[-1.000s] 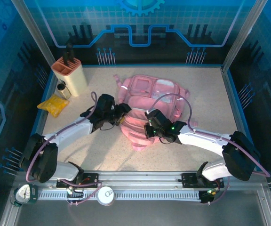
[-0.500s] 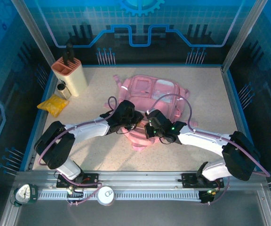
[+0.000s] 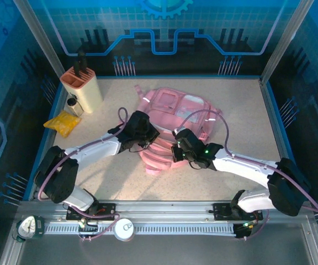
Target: Pack the student bag
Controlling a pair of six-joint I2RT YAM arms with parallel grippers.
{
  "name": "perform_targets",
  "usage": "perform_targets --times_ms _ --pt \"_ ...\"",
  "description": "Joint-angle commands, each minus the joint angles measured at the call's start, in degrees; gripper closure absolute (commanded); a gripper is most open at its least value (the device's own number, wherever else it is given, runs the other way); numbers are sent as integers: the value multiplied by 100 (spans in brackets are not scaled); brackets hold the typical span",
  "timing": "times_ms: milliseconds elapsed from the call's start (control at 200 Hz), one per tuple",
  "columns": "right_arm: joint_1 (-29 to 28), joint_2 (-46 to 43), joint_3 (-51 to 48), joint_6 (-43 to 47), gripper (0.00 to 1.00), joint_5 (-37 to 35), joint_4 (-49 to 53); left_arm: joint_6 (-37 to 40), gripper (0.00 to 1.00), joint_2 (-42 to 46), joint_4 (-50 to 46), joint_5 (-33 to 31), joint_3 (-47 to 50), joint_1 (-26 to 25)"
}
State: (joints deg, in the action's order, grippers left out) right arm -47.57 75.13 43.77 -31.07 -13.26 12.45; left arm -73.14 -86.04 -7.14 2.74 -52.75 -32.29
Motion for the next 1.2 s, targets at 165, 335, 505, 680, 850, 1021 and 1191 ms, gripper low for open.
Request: perform_targets --times_ms 165,335,505,680,850,1021,1191 --pt "930 -727 -466 345 100 225 949 1468 100 41 -662 -295 -186 1109" --pt "1092 -712 -360 574 100 -140 1168 2022 100 -394 -945 20 -755 1581" --pt "506 -270 -250 392 100 973 159 2579 100 -829 -723 807 -1314 1730" --pt "-2 486 427 331 100 472 218 2043 70 -378 -177 1156 -653 1595" --pt "171 444 309 345 100 613 3 1116 44 179 160 699 297 855" --pt "192 467 302 444 100 720 -50 460 44 -174 925 606 459 371" --pt "269 495 377 435 100 408 199 603 68 -484 357 147 -40 295"
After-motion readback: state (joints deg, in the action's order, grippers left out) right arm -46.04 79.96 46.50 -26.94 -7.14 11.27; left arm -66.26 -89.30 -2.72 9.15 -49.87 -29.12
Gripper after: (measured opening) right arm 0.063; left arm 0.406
